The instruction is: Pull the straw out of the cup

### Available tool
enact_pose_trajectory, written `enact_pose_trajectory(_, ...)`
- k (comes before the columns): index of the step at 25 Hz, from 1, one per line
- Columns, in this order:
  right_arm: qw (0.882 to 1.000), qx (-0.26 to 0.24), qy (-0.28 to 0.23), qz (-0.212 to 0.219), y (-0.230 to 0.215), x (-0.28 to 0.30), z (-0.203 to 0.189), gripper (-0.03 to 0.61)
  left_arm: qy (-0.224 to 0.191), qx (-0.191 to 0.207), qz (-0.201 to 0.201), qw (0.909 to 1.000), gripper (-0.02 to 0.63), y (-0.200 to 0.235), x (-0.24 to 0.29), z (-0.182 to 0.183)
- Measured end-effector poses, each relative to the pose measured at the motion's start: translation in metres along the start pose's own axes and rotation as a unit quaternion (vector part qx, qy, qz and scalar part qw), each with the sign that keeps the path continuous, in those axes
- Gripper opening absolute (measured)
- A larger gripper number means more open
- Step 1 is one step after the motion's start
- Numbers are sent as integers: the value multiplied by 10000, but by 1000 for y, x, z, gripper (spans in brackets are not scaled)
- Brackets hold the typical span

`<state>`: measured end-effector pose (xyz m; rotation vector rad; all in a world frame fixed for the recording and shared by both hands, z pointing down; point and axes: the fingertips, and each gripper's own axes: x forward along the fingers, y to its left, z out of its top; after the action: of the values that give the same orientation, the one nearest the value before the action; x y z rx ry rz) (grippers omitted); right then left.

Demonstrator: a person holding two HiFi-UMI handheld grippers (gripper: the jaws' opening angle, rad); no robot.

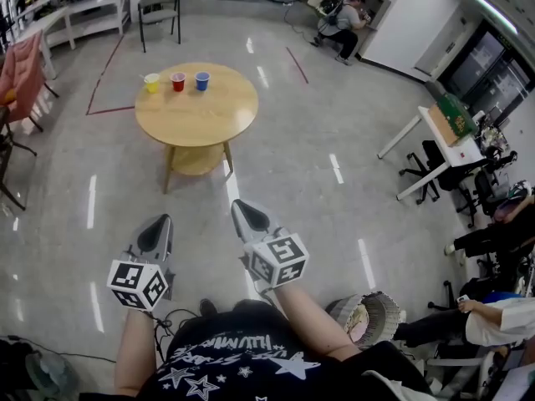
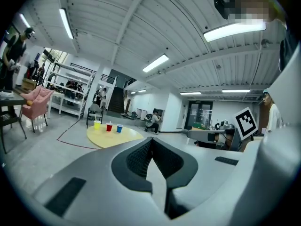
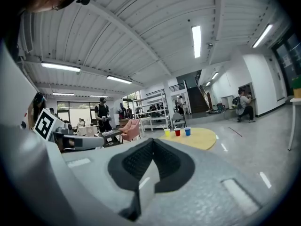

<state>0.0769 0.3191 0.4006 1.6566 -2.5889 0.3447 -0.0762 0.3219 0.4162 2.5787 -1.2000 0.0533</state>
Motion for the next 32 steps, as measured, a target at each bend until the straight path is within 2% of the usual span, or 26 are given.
enact_pose_trajectory(11, 9997, 125, 83, -190, 10, 24, -11, 0, 120, -120, -68, 9998, 6, 37, -7, -6)
enact_pose_trajectory(21, 9995, 286, 159, 14, -3, 66, -13, 0, 99, -147, 126, 9998, 6, 64, 15, 5)
enact_pose_trajectory(32, 9983, 515, 274, 96, -62, 147, -14, 0, 275, -217, 272, 9990, 6, 109, 90, 9)
